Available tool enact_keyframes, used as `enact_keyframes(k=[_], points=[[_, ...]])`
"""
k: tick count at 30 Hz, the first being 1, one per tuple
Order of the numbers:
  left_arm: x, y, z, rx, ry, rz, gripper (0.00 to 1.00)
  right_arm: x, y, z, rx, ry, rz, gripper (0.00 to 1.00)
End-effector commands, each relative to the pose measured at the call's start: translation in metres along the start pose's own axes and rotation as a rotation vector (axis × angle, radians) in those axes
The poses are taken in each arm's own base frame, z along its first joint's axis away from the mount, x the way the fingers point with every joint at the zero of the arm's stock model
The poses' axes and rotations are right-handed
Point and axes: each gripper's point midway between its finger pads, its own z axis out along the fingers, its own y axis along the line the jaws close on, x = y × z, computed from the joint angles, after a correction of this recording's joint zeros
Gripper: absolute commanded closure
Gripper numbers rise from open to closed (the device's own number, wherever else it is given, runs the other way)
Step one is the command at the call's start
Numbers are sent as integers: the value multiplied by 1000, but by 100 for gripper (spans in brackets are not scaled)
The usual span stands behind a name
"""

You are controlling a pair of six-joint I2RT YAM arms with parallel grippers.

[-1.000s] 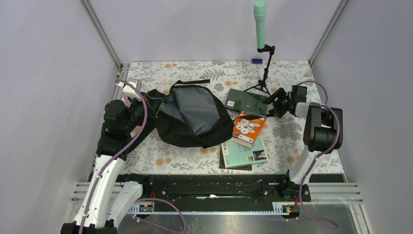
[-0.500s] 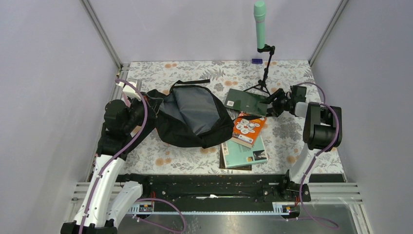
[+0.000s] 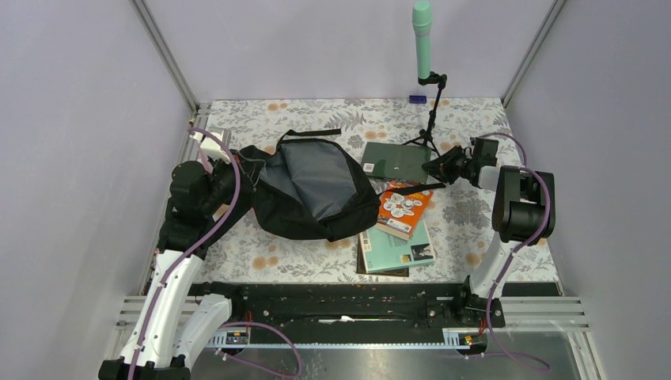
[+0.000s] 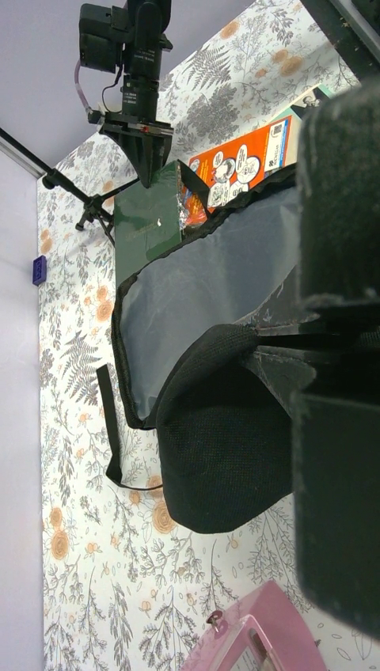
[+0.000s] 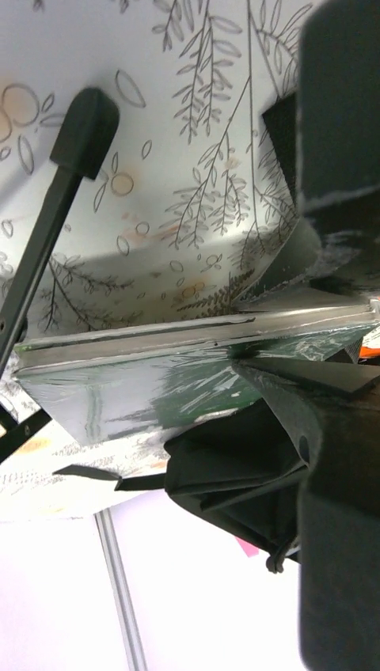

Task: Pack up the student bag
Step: Pick up the book from the center of the board.

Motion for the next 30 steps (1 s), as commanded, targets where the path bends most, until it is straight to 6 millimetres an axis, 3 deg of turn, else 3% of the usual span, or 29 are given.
enact_keyframes(k=[1,6,13,17,21,25,30], points=[[-32,-7,-2,15,-96,40,100,-7,37,-11,-118,-31,-32,84],[-32,-7,-3,16,-96,40,100,-5,66,-36,-191,-73,-80,100],[-33,-8,-4,20,-101,39,100,-3,118,-101,-246,-218,-237,100],[-34,-9,-5,24,-101,38,100,7,126,-132,-184,-252,-328,100],[-34,-10,-5,27,-102,37,100,17,113,-156,-7,-262,-424,100],[-34,-11,-5,32,-103,34,100,14,106,-177,180,-308,-553,100],[-34,-11,-6,34,-104,32,100,7,121,-200,283,-347,-657,100]])
